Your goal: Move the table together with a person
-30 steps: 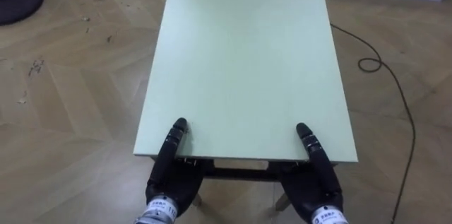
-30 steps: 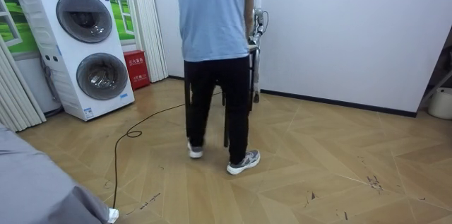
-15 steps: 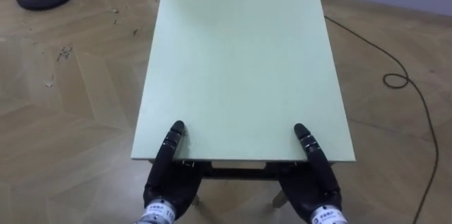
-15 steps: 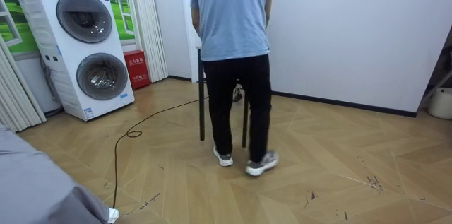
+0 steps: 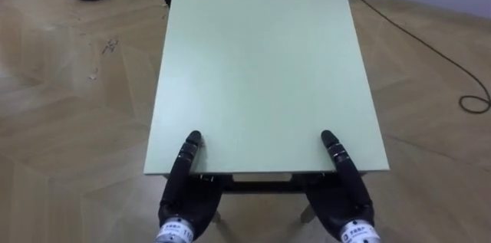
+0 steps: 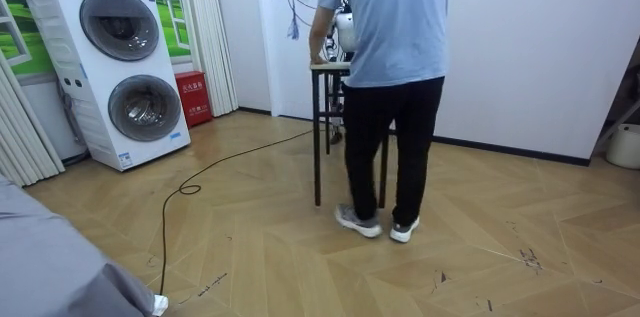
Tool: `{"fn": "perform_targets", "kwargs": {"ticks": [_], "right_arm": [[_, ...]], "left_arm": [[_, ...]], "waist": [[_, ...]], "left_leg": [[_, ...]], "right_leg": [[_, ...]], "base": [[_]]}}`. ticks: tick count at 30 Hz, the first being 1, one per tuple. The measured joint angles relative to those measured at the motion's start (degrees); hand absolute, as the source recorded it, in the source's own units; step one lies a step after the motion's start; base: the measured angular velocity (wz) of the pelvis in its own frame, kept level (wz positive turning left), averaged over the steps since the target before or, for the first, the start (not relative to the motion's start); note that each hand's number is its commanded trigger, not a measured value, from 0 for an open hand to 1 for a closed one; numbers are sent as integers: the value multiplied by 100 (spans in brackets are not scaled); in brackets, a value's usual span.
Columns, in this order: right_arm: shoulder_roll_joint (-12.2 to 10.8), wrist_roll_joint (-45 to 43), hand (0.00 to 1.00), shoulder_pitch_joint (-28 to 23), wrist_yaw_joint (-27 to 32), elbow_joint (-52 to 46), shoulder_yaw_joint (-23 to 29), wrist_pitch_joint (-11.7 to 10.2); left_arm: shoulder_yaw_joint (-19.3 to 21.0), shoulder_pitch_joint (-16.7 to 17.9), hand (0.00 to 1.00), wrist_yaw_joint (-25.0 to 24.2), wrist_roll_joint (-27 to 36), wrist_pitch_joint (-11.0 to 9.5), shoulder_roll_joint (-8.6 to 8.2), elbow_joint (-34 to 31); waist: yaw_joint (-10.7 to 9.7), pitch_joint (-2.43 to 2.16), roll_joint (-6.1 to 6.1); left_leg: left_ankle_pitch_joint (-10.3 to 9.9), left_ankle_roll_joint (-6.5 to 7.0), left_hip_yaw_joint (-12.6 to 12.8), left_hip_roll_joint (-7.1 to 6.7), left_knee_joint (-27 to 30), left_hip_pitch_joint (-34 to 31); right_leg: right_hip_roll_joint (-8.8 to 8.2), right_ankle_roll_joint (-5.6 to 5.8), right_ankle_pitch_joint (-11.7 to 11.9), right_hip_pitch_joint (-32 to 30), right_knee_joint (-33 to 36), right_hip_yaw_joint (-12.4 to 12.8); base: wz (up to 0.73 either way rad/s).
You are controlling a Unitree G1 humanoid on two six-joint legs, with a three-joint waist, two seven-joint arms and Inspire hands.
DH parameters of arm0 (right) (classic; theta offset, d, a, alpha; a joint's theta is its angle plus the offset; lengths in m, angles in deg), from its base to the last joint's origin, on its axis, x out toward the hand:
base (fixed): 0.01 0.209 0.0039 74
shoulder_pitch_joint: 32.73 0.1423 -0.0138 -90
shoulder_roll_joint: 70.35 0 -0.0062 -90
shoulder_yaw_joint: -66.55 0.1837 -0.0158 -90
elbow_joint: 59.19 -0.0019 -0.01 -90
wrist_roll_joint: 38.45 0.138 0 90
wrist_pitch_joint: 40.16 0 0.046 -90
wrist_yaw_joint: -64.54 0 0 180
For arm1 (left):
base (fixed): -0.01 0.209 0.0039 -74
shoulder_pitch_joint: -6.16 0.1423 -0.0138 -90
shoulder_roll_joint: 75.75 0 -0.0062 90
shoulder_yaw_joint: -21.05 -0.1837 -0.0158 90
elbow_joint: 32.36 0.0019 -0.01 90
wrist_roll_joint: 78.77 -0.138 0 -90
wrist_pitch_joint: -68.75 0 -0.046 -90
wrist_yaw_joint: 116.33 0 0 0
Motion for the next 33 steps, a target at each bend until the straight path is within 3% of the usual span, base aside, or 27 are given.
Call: {"fn": "perform_targets", "kwargs": {"ticks": [4,6,7,10,15,20,22,25,26,27,28,29,30,31,33], "right_arm": [[-64,-13,100,-88,-2,0,13,-5],[-142,10,100,-166,-32,0,12,-30],[-137,41,100,-166,-32,0,3,-24],[-128,158,100,-168,-31,0,-46,-20],[-119,172,100,-148,-31,22,-217,-234],[-116,95,100,-162,-179,7,-424,-511],[-111,117,100,-164,-290,79,-255,-538],[-85,214,100,-161,-422,126,-138,-498],[-80,240,100,-162,-465,123,-107,-501],[-69,251,100,-157,-494,109,-37,-478],[-68,257,100,-132,-494,108,-7,-457],[-94,267,100,-82,-426,145,5,-351],[-126,255,100,-84,-380,144,-2,-298],[-129,231,100,-82,-380,135,-2,-281],[-123,209,100,-50,-379,136,23,-268]], "left_arm": [[2,24,100,0,-29,22,6,11],[5,21,100,-4,-69,36,57,9],[8,23,100,-4,-64,37,80,-2],[9,23,100,-2,-68,62,148,-44],[-6,33,100,-8,-79,20,200,-92],[-14,39,100,-10,-6,-48,196,-92],[-146,-40,100,-10,-87,-48,173,-91],[-262,-131,100,-9,-85,-52,205,-90],[-290,-195,100,-4,-88,-53,201,-89],[-307,-254,100,-8,-92,-50,214,-91],[-305,-272,100,-26,-121,-51,207,-90],[-262,-225,100,-57,-128,-60,212,-90],[-227,-168,100,-84,-126,-60,222,-100],[-210,-162,100,-89,-123,-60,223,-95],[-204,-162,100,-128,-131,-62,194,-89]], "waist": [[-168,12,-11],[-294,19,-40],[-288,18,-39],[-155,21,-51],[150,54,-118],[144,36,-244],[92,38,-239],[82,34,-164],[70,39,-112],[-9,22,-50],[-45,24,-13],[-25,24,13],[-46,20,9],[-164,10,32],[-288,-1,70]], "left_leg": [[58,68,-383,-171,26,-59],[121,51,-745,-285,77,-180],[136,42,-776,-286,76,-201],[189,-22,-967,-278,55,-236],[257,-131,-1214,-217,69,-283],[401,-249,-1707,-263,111,-604],[618,-276,-1822,-351,64,-739],[994,-306,-1778,-369,-205,-837],[1311,-338,-1760,-355,-521,-840],[1679,-388,-1402,-306,-875,-865],[1666,-330,-952,-240,-819,-940],[1185,20,76,-38,-159,-1022],[765,32,847,104,390,-947],[500,0,1241,253,678,-831],[270,-128,1298,402,624,-610]], "right_leg": [[-77,95,-97,156,-14,156],[-34,114,-142,291,-193,411],[-22,111,-141,292,-212,383],[36,93,-129,386,-314,191],[169,43,-98,510,-500,-59],[324,25,-105,517,-619,81],[338,-173,-175,517,-634,82],[427,-356,-177,535,-726,-13],[540,-509,-157,515,-817,-18],[585,-608,-116,411,-941,-183],[511,-644,-120,386,-948,-401],[474,-670,-109,386,-946,-546],[419,-673,-108,424,-946,-688],[389,-670,-103,433,-940,-907],[401,-639,-121,424,-814,-1103]], "base": [[62],[83],[46],[32],[25],[59],[91],[95],[117],[115],[75],[50],[71],[86],[79]]}}
